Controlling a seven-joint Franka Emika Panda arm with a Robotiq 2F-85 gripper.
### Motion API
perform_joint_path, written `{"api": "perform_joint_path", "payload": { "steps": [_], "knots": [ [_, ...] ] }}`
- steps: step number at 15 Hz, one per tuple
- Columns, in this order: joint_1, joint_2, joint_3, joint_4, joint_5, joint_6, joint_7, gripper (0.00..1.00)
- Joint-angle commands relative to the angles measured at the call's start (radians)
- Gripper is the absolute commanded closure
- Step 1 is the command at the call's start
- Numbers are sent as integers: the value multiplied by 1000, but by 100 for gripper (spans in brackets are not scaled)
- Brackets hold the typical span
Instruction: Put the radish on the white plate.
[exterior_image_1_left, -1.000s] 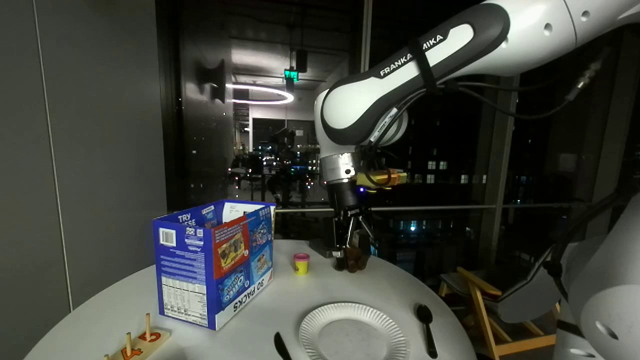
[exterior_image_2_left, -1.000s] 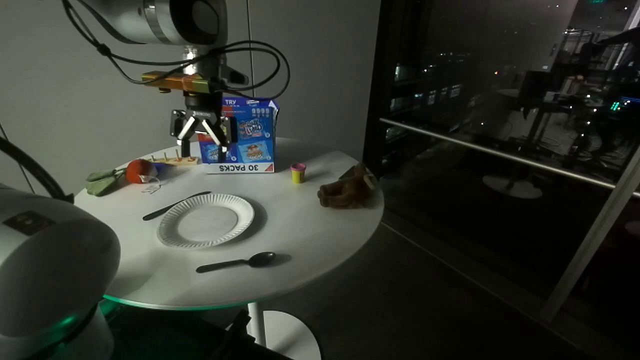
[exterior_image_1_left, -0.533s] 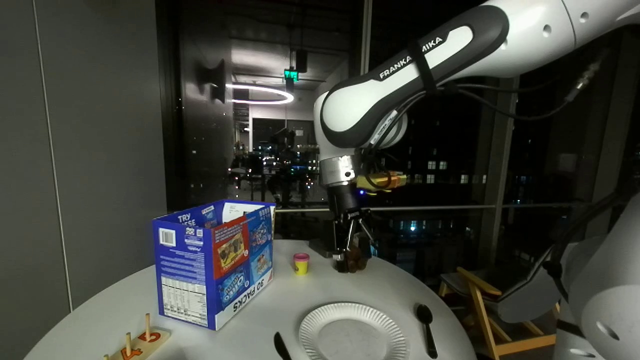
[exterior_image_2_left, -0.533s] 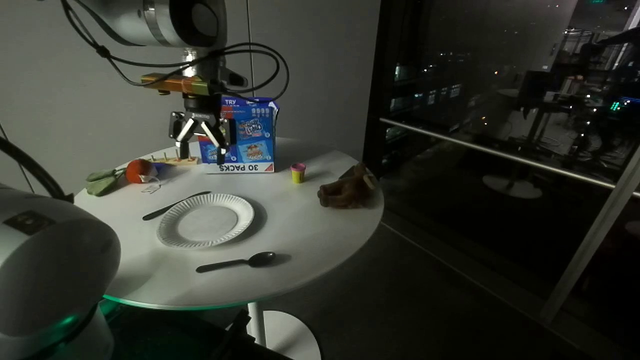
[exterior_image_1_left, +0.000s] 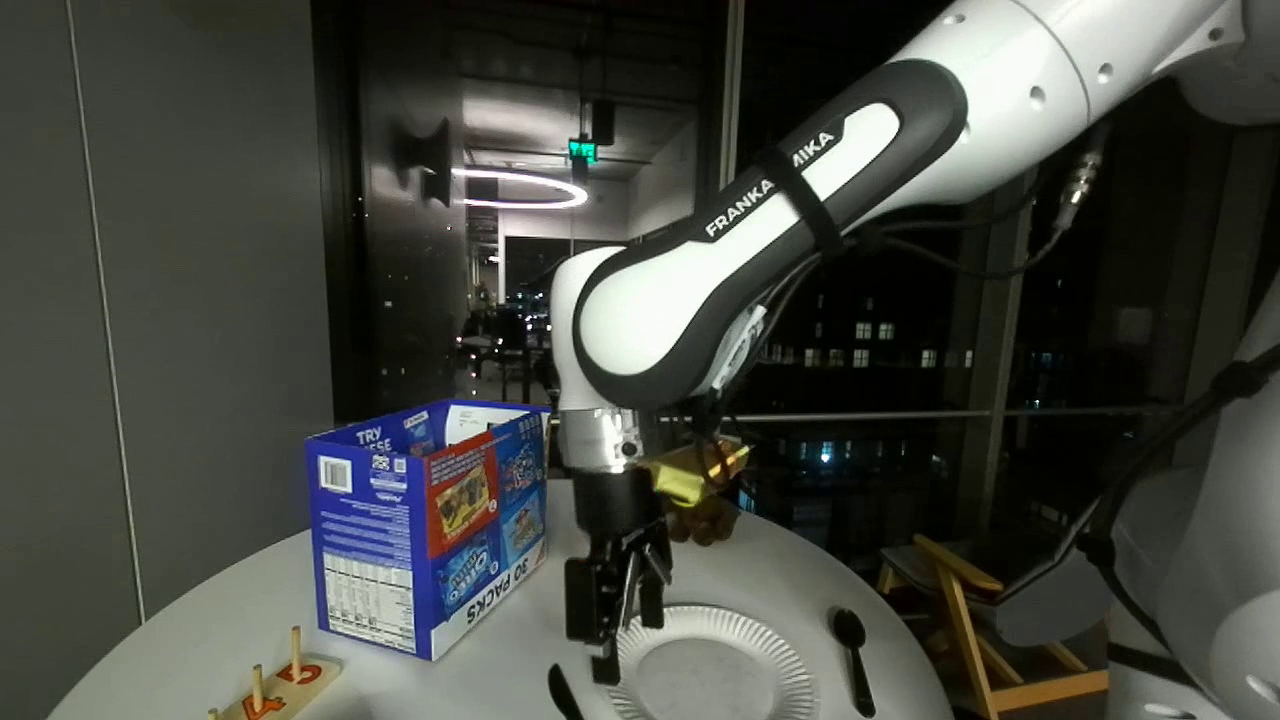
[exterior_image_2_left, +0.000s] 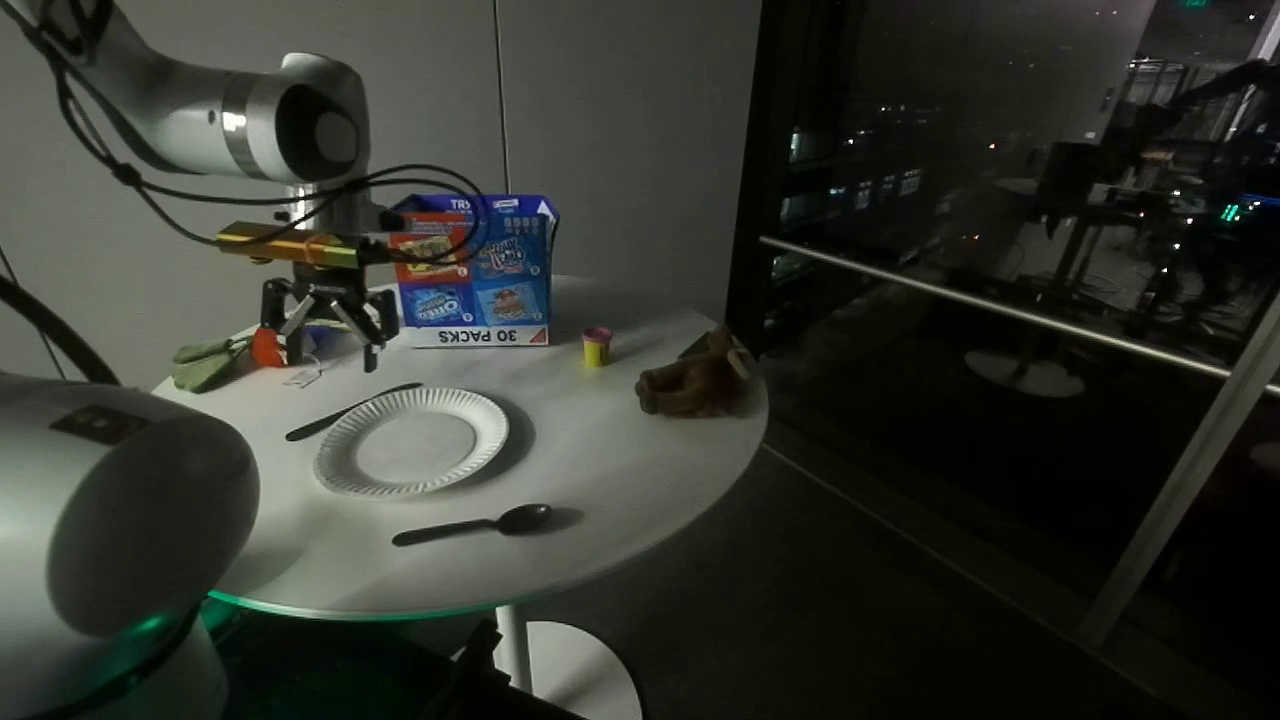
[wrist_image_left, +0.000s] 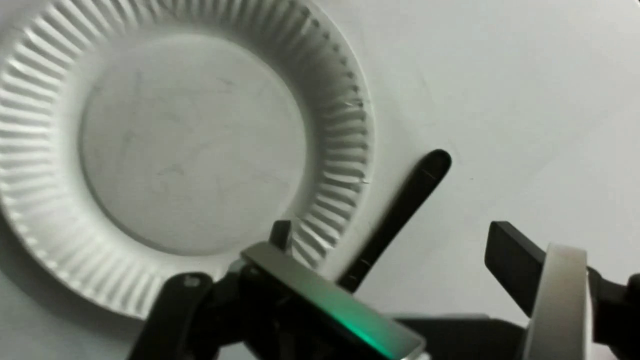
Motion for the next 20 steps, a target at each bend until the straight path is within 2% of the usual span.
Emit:
{"api": "perform_joint_path", "payload": {
  "steps": [1, 6, 9, 12, 14, 16, 20],
  "knots": [
    [62, 63, 88, 36, -20, 172, 66, 0],
    [115, 159, 176, 98, -88, 362, 154, 0],
    [116, 233, 200, 121, -258, 450, 269, 0],
    [135, 311, 189, 138, -434, 502, 376, 0],
    [158, 355, 181, 158, -456, 535, 380, 0],
    [188, 363, 161, 174, -513, 588, 424, 0],
    [215, 372, 145, 223, -717, 624, 579, 0]
  ]
}}
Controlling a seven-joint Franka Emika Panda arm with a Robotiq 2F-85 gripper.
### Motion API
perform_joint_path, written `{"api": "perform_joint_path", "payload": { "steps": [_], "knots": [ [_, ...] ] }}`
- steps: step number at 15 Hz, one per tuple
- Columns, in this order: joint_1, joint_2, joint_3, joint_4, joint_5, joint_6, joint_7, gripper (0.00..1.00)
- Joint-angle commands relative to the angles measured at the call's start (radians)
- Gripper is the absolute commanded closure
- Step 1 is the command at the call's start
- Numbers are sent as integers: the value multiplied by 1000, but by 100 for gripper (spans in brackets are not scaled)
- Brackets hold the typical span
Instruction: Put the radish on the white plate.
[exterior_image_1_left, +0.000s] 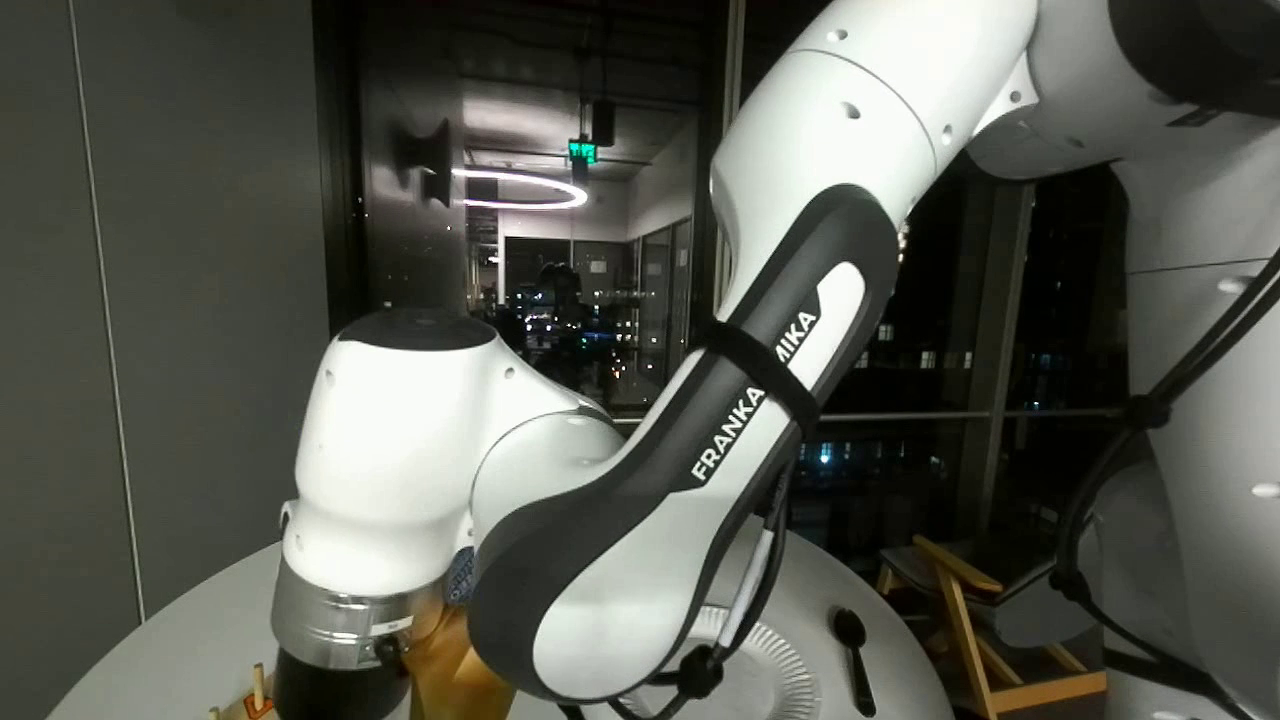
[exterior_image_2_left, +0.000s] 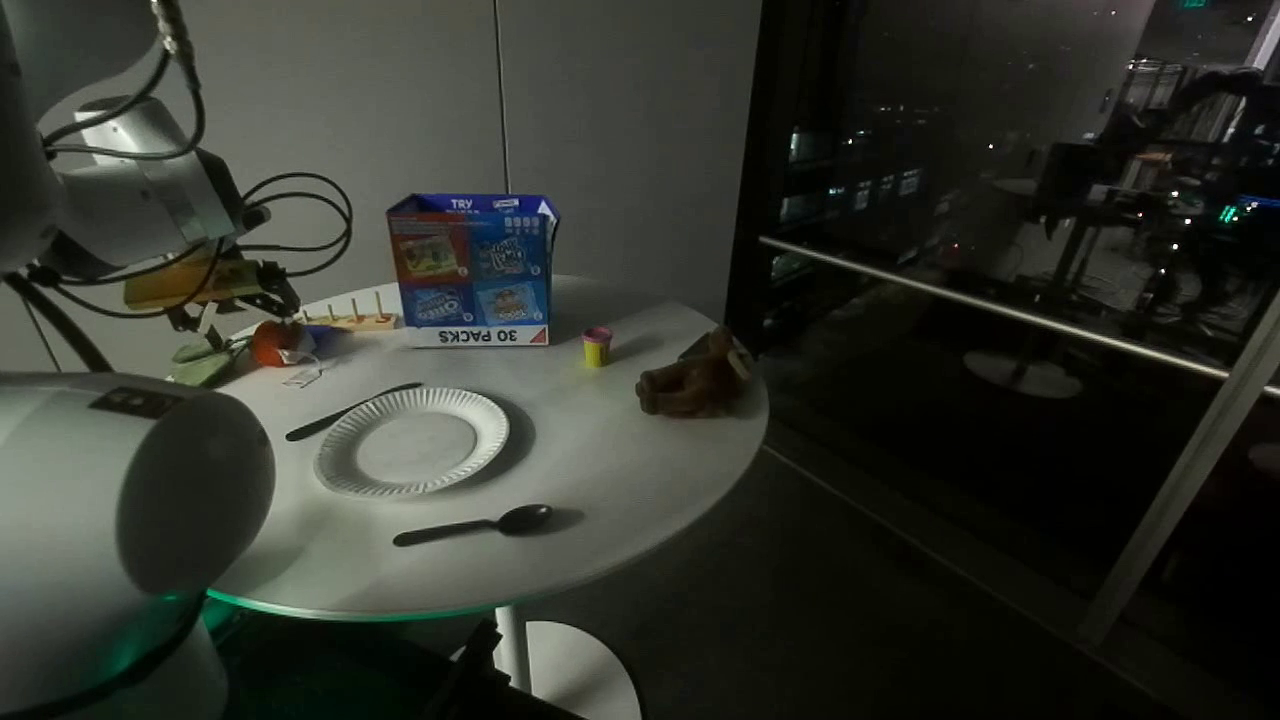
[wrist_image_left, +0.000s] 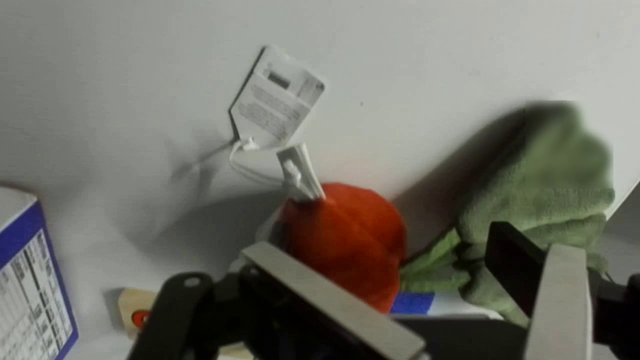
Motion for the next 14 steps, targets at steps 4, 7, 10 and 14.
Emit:
{"api": "perform_joint_path", "payload": {
  "steps": [4, 7, 10, 14],
  "knots": [
    [29, 81, -30, 53, -158, 4, 132, 30],
    [36, 130, -56, 49, -185, 3, 154, 54],
    [40, 146, -70, 58, -217, 7, 165, 80],
    [50, 149, -80, 62, -242, -13, 187, 96]
  ]
}}
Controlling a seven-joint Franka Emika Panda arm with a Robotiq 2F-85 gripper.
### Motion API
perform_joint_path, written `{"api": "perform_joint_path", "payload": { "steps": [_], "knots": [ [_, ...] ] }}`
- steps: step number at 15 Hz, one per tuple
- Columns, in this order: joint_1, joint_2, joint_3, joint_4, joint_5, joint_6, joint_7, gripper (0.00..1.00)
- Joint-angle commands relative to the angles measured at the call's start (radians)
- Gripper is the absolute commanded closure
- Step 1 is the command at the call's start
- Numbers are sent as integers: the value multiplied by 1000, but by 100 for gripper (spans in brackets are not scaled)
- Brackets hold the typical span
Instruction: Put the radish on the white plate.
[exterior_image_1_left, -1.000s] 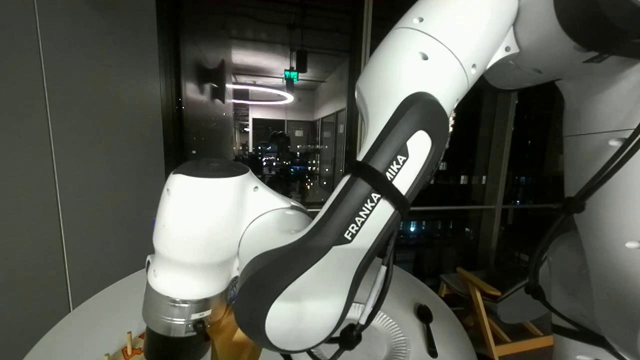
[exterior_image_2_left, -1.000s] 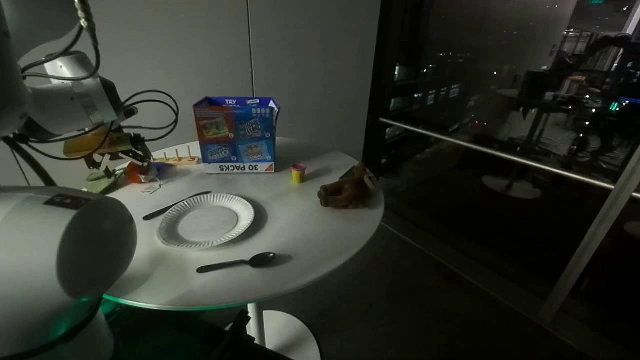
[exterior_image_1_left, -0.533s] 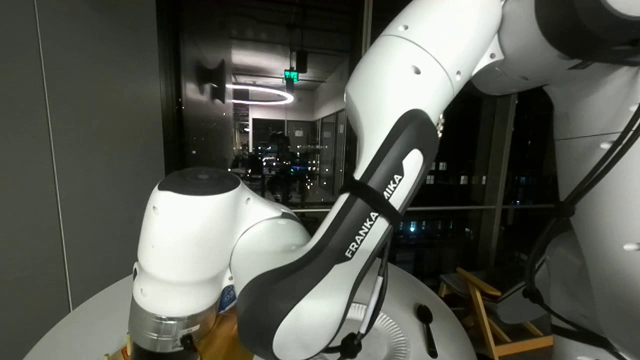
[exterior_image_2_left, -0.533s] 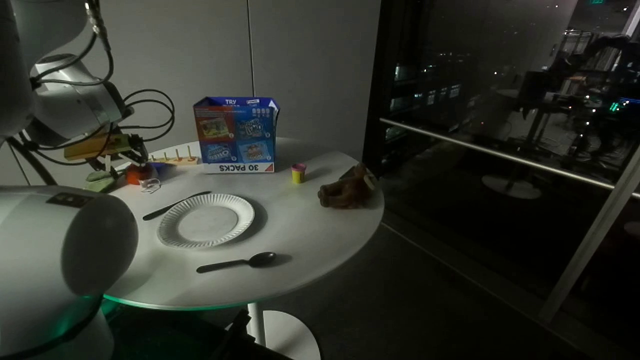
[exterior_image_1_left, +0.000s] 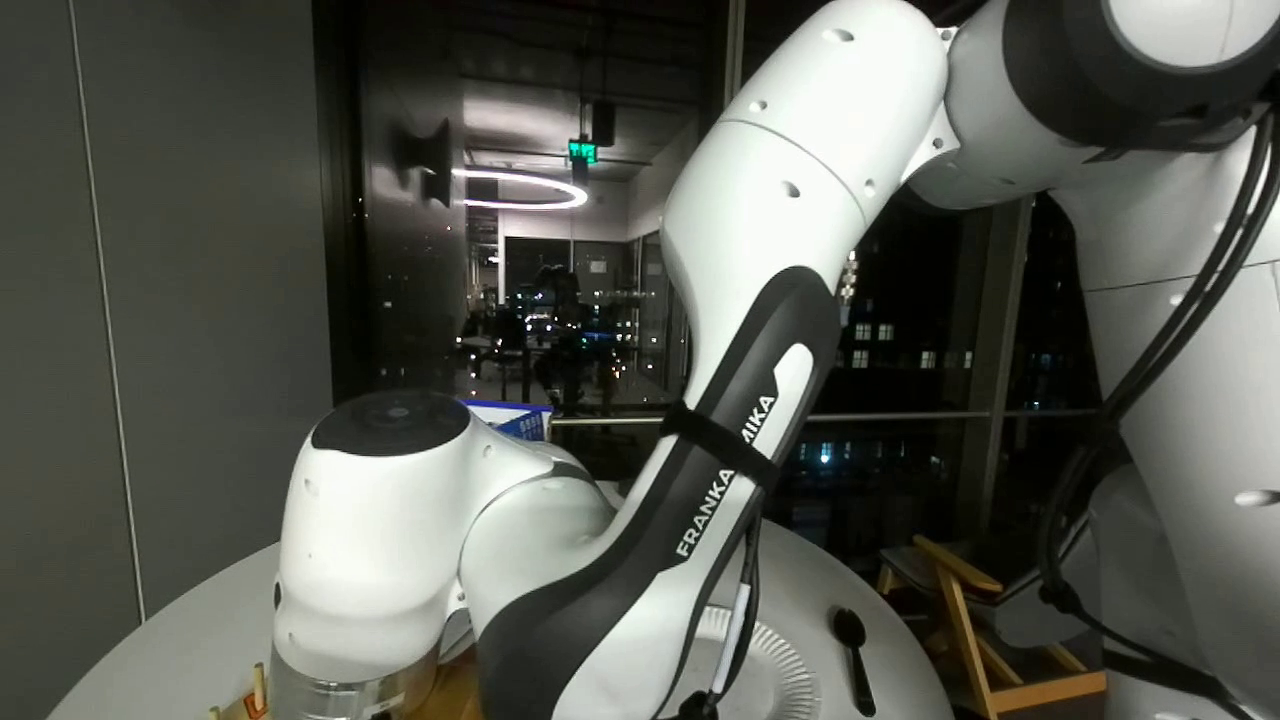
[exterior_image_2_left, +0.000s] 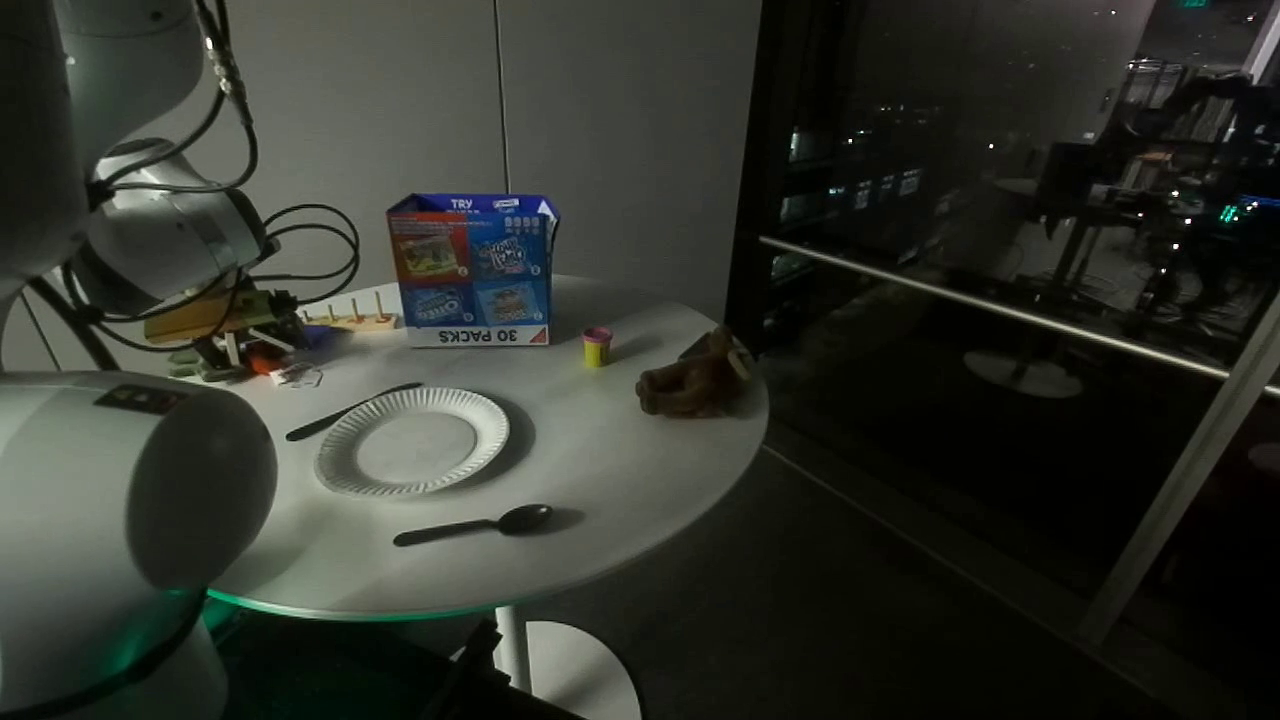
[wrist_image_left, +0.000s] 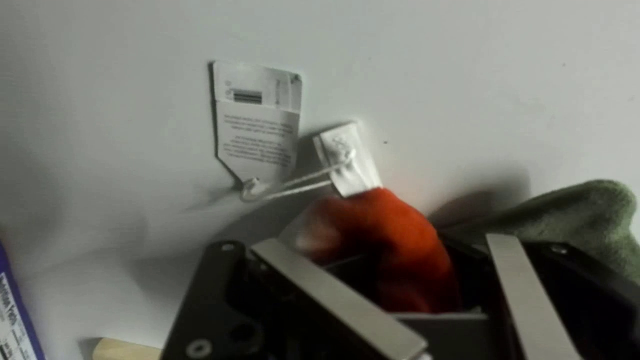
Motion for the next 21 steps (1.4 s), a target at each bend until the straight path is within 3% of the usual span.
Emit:
{"api": "perform_joint_path", "payload": {
  "steps": [1, 5, 6, 11, 13, 21],
  "knots": [
    [27, 24, -38, 24, -60, -37, 71, 100],
    [70, 0, -98, 32, -176, -91, 246, 93],
    [9, -170, -85, -56, -66, -122, 132, 93],
    [-60, -386, -90, -124, -31, -291, 214, 95],
    [-95, -490, -78, -152, 73, -407, 174, 95],
    [1, -897, 99, -269, 613, -994, 224, 94]
  ]
}}
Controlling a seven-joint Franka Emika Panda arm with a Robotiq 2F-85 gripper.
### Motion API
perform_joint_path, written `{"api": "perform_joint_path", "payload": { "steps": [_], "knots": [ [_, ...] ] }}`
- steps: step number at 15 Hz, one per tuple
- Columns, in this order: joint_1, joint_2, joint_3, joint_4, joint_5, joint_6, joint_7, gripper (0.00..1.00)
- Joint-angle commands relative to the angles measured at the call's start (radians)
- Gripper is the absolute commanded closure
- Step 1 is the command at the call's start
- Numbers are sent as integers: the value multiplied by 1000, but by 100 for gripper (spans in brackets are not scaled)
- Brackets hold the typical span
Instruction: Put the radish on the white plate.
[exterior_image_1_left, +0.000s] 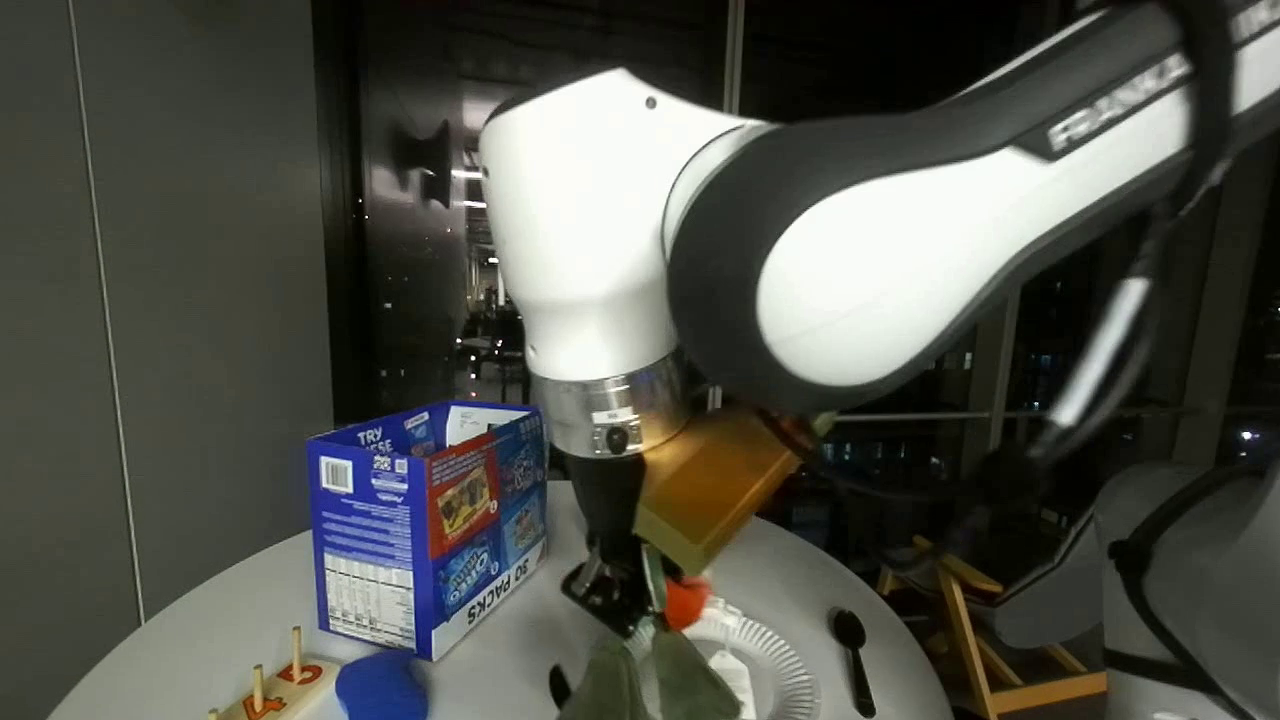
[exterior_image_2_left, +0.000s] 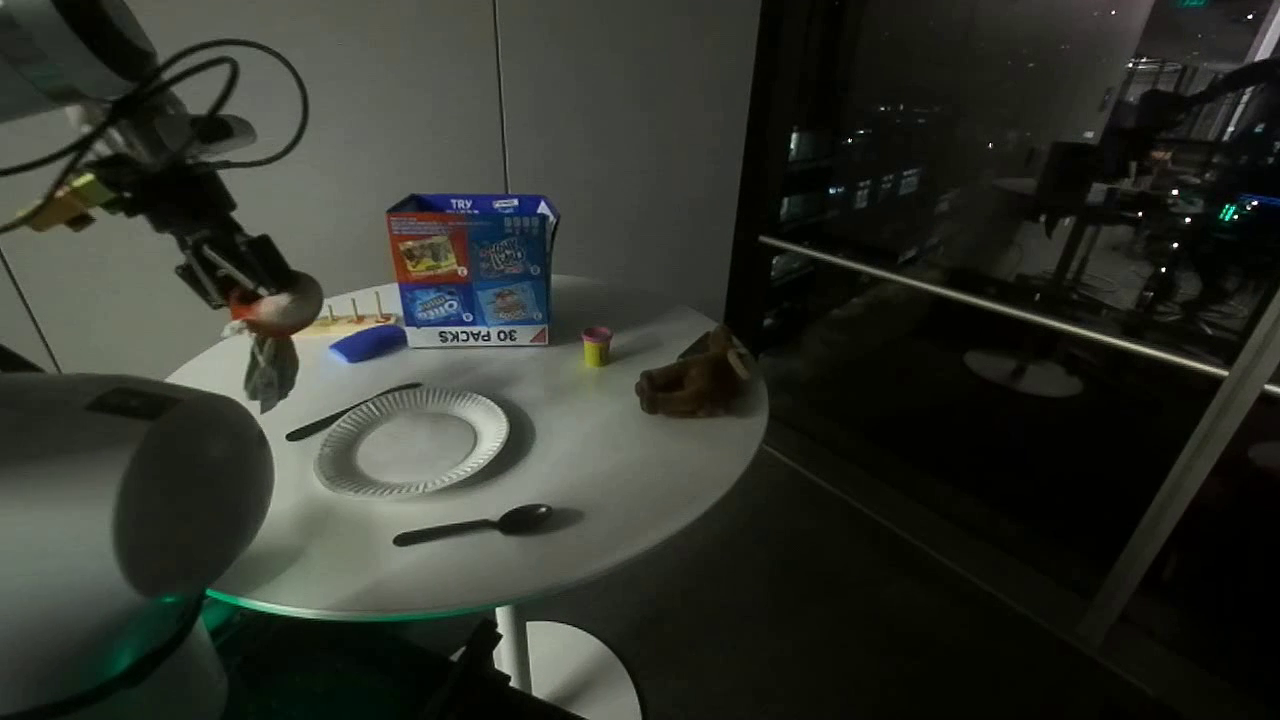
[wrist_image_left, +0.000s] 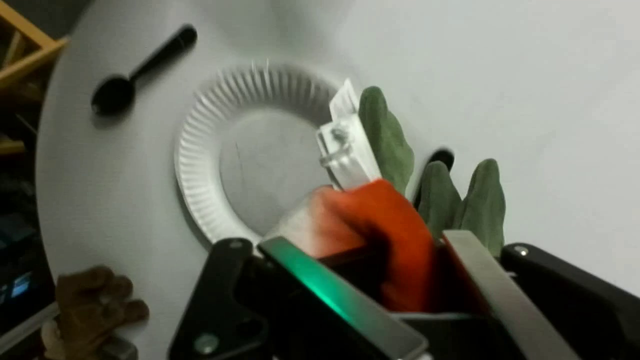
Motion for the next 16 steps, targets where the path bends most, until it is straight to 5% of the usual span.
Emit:
{"api": "perform_joint_path", "payload": {
  "steps": [1, 2, 7, 10, 16],
  "knots": [
    [47, -220, 66, -47, 183, -238, 52, 94],
    [-41, -246, -22, -97, 92, -213, -40, 94],
    [-209, -272, -119, -220, -76, -65, -126, 95],
    [-263, -203, -190, -273, -31, 137, -229, 94],
    [-293, -75, -208, -279, 41, 449, -367, 94]
  ]
}}
